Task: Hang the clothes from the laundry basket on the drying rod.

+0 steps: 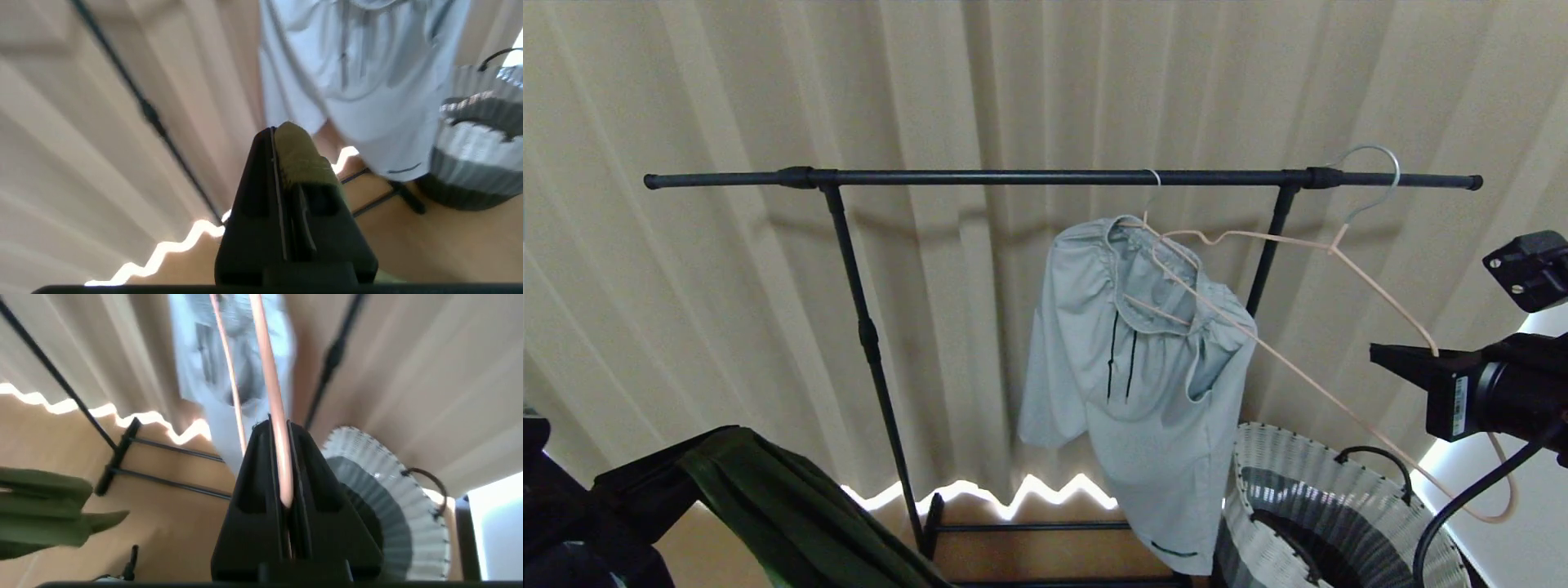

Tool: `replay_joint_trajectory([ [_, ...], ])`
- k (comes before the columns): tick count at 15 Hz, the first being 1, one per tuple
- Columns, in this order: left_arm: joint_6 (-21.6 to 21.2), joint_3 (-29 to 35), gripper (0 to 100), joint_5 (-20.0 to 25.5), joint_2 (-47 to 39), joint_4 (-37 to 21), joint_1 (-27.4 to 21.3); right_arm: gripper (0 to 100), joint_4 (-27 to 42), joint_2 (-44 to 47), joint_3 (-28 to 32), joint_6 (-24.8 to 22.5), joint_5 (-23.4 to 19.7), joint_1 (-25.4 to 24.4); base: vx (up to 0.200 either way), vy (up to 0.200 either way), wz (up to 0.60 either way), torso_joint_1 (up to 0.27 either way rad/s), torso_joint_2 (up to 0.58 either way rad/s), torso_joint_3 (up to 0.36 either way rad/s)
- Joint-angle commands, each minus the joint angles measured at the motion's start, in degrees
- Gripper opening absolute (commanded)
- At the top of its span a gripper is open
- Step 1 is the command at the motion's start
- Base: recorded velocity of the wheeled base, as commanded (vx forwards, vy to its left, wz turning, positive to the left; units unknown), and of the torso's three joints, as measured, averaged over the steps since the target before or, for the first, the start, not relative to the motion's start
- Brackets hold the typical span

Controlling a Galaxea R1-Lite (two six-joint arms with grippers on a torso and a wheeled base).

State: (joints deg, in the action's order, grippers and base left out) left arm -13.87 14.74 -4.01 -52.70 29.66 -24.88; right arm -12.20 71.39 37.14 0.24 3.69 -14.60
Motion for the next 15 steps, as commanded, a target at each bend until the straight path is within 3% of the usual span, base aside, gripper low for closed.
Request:
replay_joint_trajectory([
  [1,-0.2,-0.4,0,0.0,0.0,0.1,0.0,0,0.0,-0.5,-0.1,0.1,0.0,-1.4,0.000,0.000,0.00,0.000,0.00,0.000],
  [7,-2.8,-1.1,0,0.1,-0.8,0.1,-0.3,0,-0.1,0.2,-2.3,2.0,0.0,-10.9,0.000,0.000,0.00,0.000,0.00,0.000],
  [12,-7.9,6.9,0,-0.6,-12.8,0.0,-0.3,0,-0.1,1.4,-3.0,8.7,-0.3,-19.9,0.000,0.000,0.00,0.000,0.00,0.000],
  [14,-8.3,14.0,0,-4.2,-20.7,-0.1,-0.3,0,-2.2,1.8,-5.0,9.1,-0.3,-24.4,0.000,0.000,0.00,0.000,0.00,0.000],
  [15,-8.2,18.1,0,-9.5,-25.1,-0.2,-0.1,0,-5.5,1.9,-5.5,9.0,-0.3,-26.4,0.000,0.000,0.00,0.000,0.00,0.000],
])
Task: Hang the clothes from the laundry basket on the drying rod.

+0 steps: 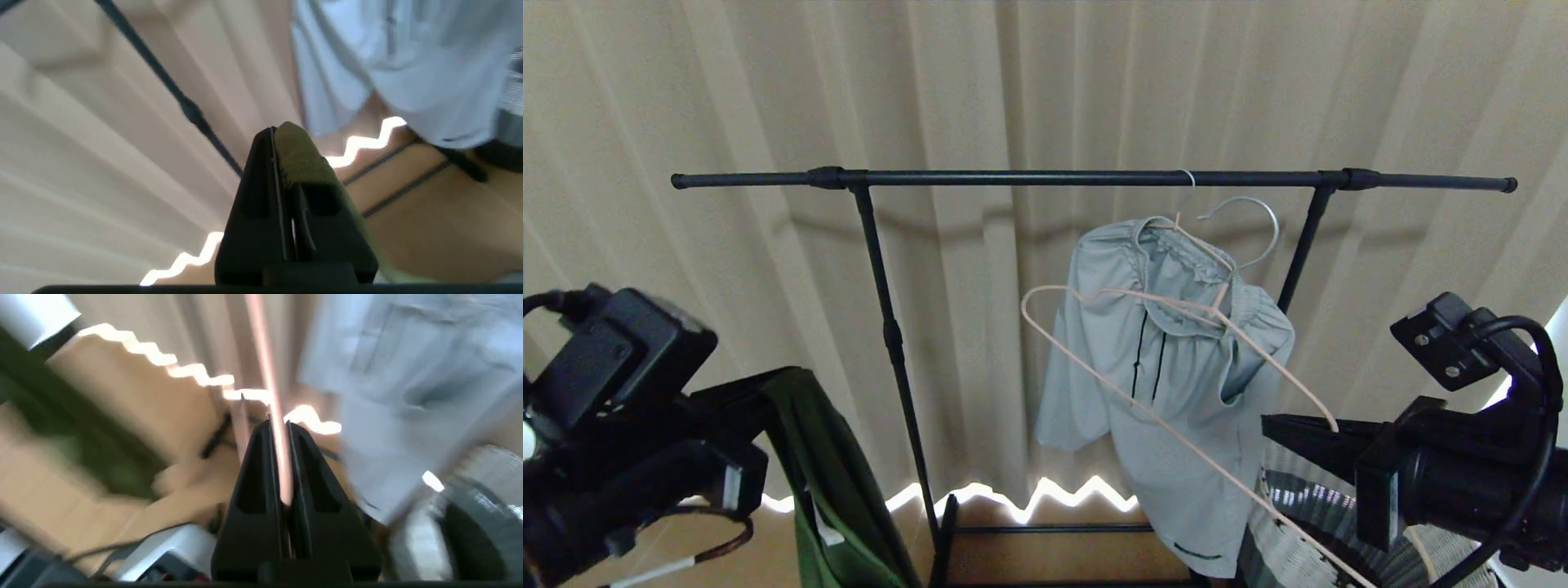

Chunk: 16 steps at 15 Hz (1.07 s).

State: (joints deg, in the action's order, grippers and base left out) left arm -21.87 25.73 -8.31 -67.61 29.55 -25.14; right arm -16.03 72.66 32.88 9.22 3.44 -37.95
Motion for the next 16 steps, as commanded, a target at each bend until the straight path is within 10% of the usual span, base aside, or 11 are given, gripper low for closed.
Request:
replay_joint_trajectory([
  [1,0.1,10.0,0,-9.1,-13.5,-0.1,0.3,0,-3.0,0.9,-1.2,-0.1,-0.1,-4.6,0.000,0.000,0.00,0.000,0.00,0.000],
  [6,2.4,18.9,0,-13.4,-22.4,-0.3,2.9,0,-3.7,1.6,-0.8,1.2,-4.5,-9.5,0.000,0.000,0.00,0.000,0.00,0.000],
  [12,17.2,29.0,0,-13.4,-23.1,-12.0,1.6,0,-9.0,8.9,0.1,1.5,-6.1,-10.0,0.000,0.000,0.00,0.000,0.00,0.000],
  [16,17.5,29.4,0,-13.4,-23.1,-12.8,1.7,0,-11.7,12.6,1.7,1.4,-6.1,-10.1,0.000,0.000,0.00,0.000,0.00,0.000],
])
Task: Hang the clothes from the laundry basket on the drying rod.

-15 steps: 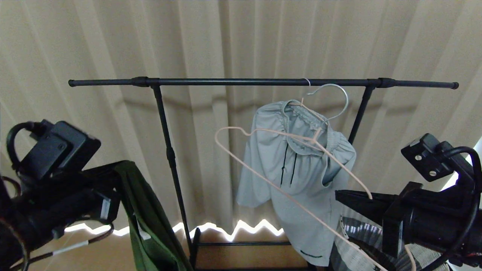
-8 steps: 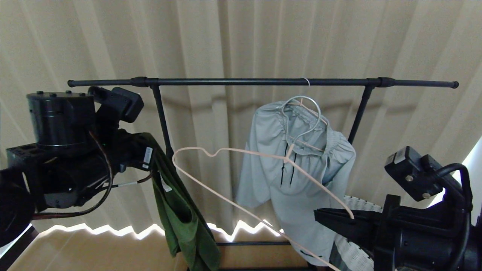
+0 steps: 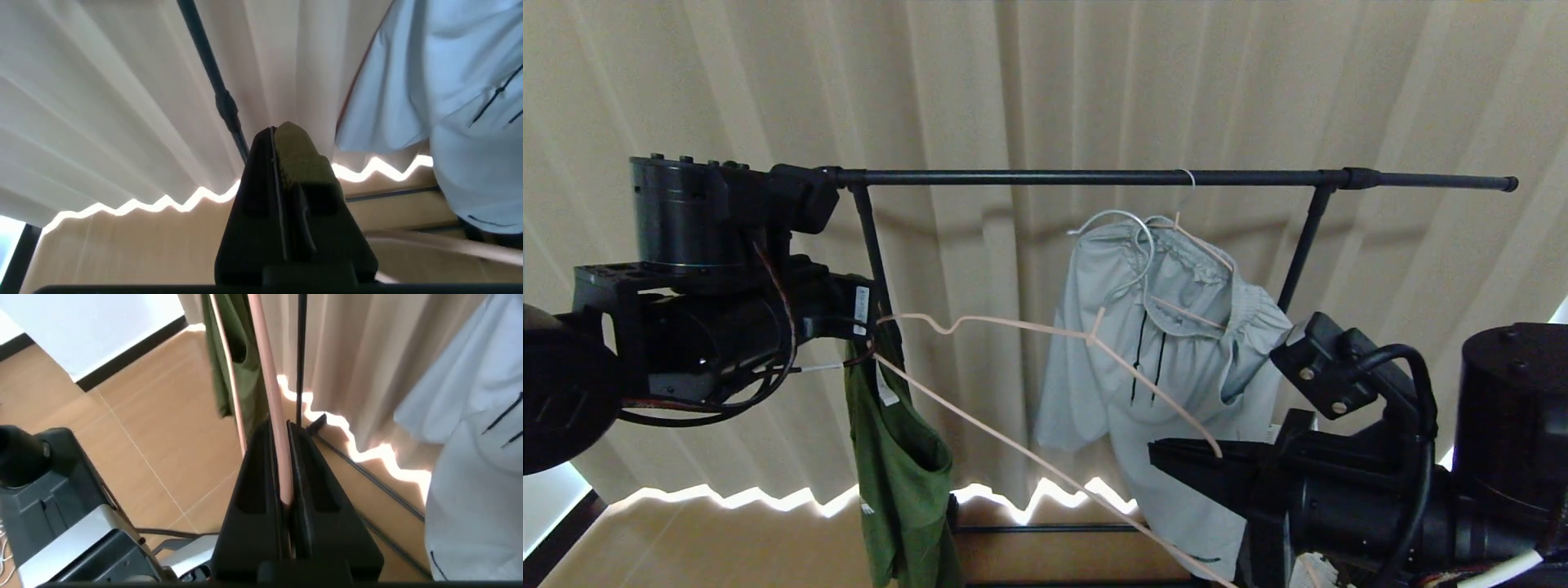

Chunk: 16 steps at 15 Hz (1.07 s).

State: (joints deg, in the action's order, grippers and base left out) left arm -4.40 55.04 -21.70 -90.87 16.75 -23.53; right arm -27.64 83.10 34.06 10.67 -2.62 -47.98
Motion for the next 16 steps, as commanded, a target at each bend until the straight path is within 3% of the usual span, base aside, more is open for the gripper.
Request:
replay_joint_trajectory([
  [1,0.0,0.0,0,0.0,0.2,0.0,0.0,0,0.0,2.8,1.4,0.0,0.0,-0.1,0.000,0.000,0.00,0.000,0.00,0.000],
  [9,0.0,-1.4,0,0.0,2.1,-1.1,-0.1,0,-5.0,8.4,5.0,0.0,0.5,0.2,0.000,0.000,0.00,0.000,0.00,0.000],
  [16,0.0,-1.2,0,-1.4,2.8,-2.9,0.2,0,-3.9,9.6,4.8,-0.1,2.4,-1.2,0.000,0.000,0.00,0.000,0.00,0.000],
])
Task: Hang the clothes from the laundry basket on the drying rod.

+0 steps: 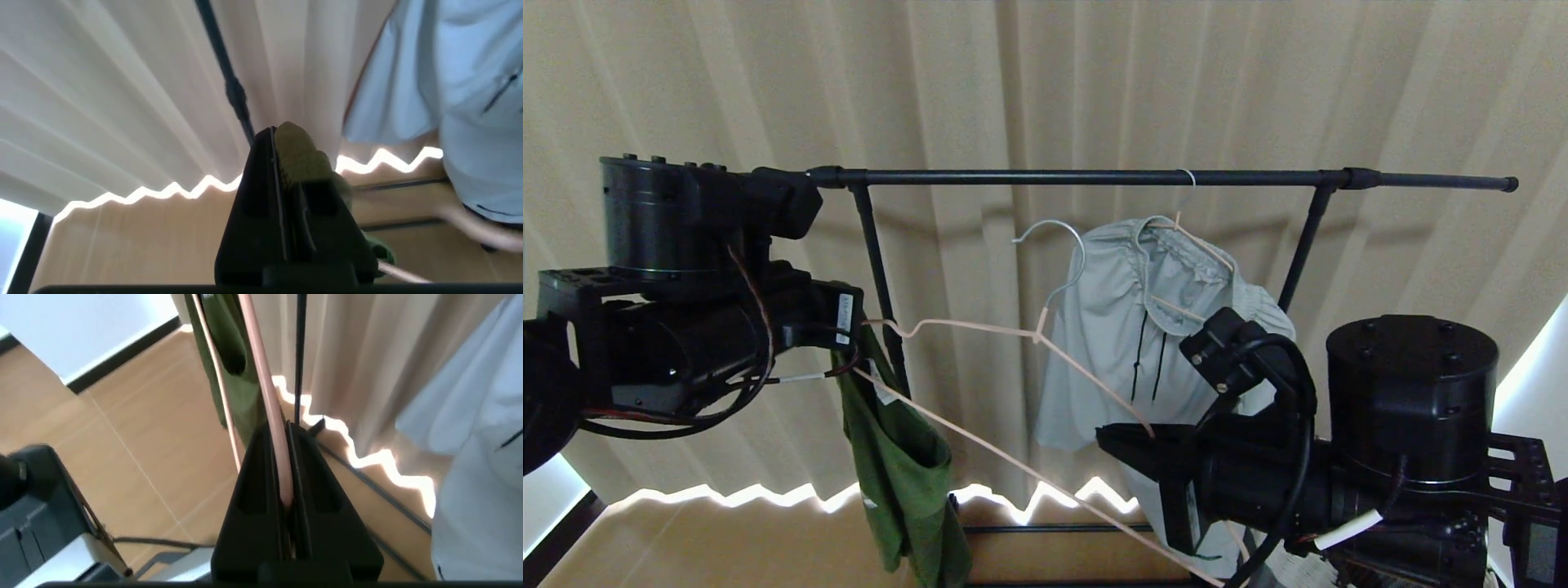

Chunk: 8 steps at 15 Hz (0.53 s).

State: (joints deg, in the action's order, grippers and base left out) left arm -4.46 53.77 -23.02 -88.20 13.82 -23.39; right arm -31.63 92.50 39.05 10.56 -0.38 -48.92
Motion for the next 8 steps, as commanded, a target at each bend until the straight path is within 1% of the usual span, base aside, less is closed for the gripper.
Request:
replay_joint_trajectory([
  [1,0.0,0.1,0,-0.1,0.2,0.1,0.0,0,0.1,0.4,-0.1,0.0,1.3,-0.3,0.000,0.000,0.00,0.000,0.00,0.000],
  [3,0.0,-0.1,0,-0.5,0.4,0.0,0.0,0,-0.4,2.1,0.9,0.0,4.7,-0.2,0.000,0.000,0.00,0.000,0.00,0.000],
  [5,-0.2,-0.2,0,-2.2,0.4,0.0,-0.1,0,-0.5,3.6,3.1,0.3,6.9,0.0,0.000,0.000,0.00,0.000,0.00,0.000],
  [6,-0.3,-0.2,0,-2.4,0.4,0.0,-0.1,0,-0.6,3.7,3.4,0.6,7.0,0.0,0.000,0.000,0.00,0.000,0.00,0.000],
  [7,-0.3,-0.2,0,-2.6,0.5,0.0,-0.3,0,-0.7,4.6,5.3,2.8,7.2,0.0,0.000,0.000,0.00,0.000,0.00,0.000],
  [8,-0.3,-0.6,0,-2.6,0.7,0.0,-0.9,0,-0.9,5.4,6.0,3.4,7.3,0.0,0.000,0.000,0.00,0.000,0.00,0.000],
])
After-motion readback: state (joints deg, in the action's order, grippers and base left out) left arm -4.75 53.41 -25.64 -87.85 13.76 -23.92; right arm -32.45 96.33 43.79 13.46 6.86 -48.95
